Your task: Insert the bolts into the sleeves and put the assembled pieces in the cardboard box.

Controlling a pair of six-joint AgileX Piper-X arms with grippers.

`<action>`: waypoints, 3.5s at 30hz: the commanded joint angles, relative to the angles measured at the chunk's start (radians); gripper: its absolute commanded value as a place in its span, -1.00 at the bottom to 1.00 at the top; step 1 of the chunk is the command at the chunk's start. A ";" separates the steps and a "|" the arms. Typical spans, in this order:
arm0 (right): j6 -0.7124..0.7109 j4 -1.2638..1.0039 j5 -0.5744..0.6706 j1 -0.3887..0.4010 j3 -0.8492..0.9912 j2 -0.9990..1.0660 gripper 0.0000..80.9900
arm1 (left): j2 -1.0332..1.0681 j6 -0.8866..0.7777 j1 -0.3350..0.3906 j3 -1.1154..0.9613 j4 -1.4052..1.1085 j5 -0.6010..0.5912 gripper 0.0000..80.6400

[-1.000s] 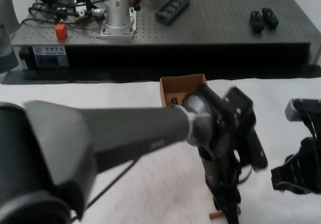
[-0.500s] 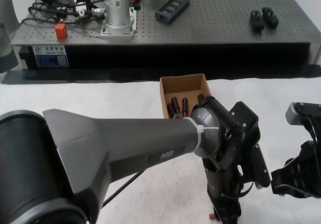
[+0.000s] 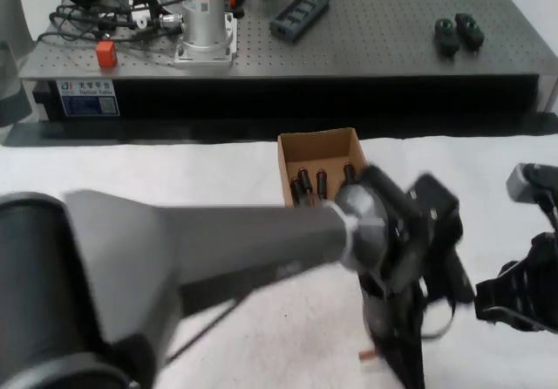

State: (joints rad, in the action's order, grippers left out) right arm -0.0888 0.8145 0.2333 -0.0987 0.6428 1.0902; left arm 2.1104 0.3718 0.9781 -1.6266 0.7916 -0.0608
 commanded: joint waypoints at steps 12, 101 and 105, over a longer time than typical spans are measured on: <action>0.331 -0.515 0.459 0.183 -0.187 -0.250 -0.89 | -0.598 -0.767 -0.365 0.536 -0.855 -0.504 -0.98; 0.372 -0.942 0.128 0.213 0.205 0.363 -0.89 | -0.843 -0.839 -0.510 0.831 -0.917 -0.508 -1.00; 0.339 -0.828 0.091 0.236 0.399 0.567 -0.89 | -0.975 -0.762 -0.532 0.950 -0.854 -0.376 -0.99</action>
State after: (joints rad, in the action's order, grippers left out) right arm 0.2909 -0.1362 0.3618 0.1183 0.8548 1.4728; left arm 1.2986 -0.5081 0.4762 -0.8347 -0.1557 -0.6328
